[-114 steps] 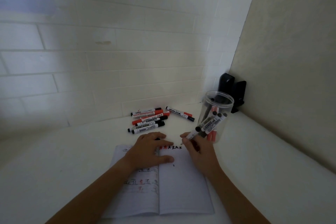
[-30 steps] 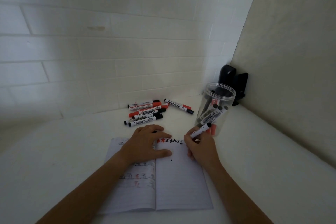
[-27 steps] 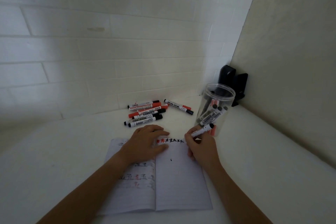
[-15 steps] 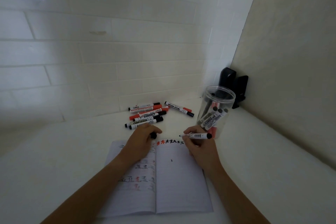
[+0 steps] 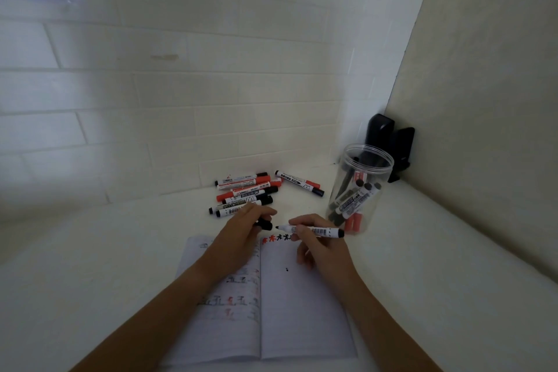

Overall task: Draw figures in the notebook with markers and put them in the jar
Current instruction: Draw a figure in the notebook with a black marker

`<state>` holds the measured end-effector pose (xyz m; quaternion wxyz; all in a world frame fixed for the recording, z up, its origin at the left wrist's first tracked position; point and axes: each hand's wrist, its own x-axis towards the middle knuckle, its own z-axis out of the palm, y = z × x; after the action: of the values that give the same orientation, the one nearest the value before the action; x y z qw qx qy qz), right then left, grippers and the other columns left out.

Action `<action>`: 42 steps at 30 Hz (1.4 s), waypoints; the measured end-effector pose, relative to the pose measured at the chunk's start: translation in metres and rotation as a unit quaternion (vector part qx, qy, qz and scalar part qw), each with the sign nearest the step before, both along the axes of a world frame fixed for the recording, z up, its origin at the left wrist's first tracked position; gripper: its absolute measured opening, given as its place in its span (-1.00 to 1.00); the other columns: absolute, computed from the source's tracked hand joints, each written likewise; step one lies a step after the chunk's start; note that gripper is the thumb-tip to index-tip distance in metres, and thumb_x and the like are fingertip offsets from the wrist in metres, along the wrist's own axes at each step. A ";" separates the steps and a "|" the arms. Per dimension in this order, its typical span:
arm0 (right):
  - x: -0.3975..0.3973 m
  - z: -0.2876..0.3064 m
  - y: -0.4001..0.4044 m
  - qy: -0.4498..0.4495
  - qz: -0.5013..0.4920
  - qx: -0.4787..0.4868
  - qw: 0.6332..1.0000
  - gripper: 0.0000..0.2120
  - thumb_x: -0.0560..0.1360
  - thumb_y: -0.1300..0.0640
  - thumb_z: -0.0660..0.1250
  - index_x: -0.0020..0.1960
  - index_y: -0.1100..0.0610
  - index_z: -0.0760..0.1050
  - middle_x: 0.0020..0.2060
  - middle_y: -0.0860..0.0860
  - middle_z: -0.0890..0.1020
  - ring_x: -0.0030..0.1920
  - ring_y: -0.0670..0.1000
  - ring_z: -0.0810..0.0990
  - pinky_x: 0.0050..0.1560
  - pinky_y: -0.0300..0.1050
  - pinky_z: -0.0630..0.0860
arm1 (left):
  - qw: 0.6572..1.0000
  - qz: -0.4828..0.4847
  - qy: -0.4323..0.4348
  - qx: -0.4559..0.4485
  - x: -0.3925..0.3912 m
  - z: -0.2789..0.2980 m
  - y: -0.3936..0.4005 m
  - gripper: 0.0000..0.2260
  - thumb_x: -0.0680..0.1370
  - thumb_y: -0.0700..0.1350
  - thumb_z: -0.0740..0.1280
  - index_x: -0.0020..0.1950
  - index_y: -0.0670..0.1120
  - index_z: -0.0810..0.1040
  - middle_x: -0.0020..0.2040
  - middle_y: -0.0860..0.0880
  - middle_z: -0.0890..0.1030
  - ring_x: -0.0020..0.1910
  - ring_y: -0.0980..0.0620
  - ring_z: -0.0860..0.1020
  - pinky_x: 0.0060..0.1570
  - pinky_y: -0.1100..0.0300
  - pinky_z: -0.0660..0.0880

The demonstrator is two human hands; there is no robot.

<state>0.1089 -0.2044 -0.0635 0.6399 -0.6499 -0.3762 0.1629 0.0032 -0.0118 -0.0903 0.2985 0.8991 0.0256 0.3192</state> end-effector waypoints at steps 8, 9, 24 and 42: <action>0.002 -0.006 0.006 -0.038 0.032 -0.058 0.997 -0.89 0.63 0.13 0.37 0.06 -0.02 0.67 -0.35 0.21 0.67 -0.43 0.09 0.63 -0.40 -0.11 0.54 | 0.997 -0.063 0.013 0.047 -0.001 0.003 -0.007 -0.73 0.58 -0.21 0.34 0.26 -0.03 0.52 0.13 0.07 0.50 0.07 0.13 0.50 0.05 0.23 0.51; 0.002 -0.005 0.006 -0.039 0.037 -0.059 0.997 -0.90 0.63 0.12 0.38 0.07 -0.01 0.67 -0.35 0.20 0.68 -0.43 0.07 0.63 -0.40 -0.12 0.54 | 0.997 -0.063 0.011 0.052 -0.001 0.004 -0.007 -0.76 0.57 -0.15 0.37 0.23 -0.02 0.53 0.10 0.08 0.50 0.05 0.13 0.50 0.03 0.26 0.49; 0.010 0.005 -0.009 0.068 0.033 -0.018 0.997 -0.89 0.62 0.17 0.37 0.04 0.20 0.64 -0.14 0.17 0.73 -0.35 0.14 0.63 -0.41 -0.12 0.52 | 0.999 -0.024 -0.042 0.017 -0.007 0.012 -0.010 -0.87 0.60 -0.12 0.38 0.14 -0.04 0.63 -0.02 0.10 0.54 -0.04 0.14 0.51 -0.04 0.35 0.41; 0.006 -0.017 0.007 -0.161 0.074 -0.123 0.977 -0.86 0.56 0.04 0.41 -0.03 0.00 0.44 -0.20 -0.03 0.62 -0.24 -0.10 0.50 -0.21 -0.17 0.39 | 0.996 -0.082 0.025 -0.007 -0.005 0.008 -0.002 -0.91 0.56 0.01 0.40 -0.05 0.00 0.59 -0.17 0.07 0.51 -0.17 0.09 0.50 -0.20 0.03 0.46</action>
<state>0.1147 -0.1973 -0.0810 0.4726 -0.7115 -0.4985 0.1481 -0.0013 -0.0135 -0.0826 0.3298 0.9035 -0.0388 0.2711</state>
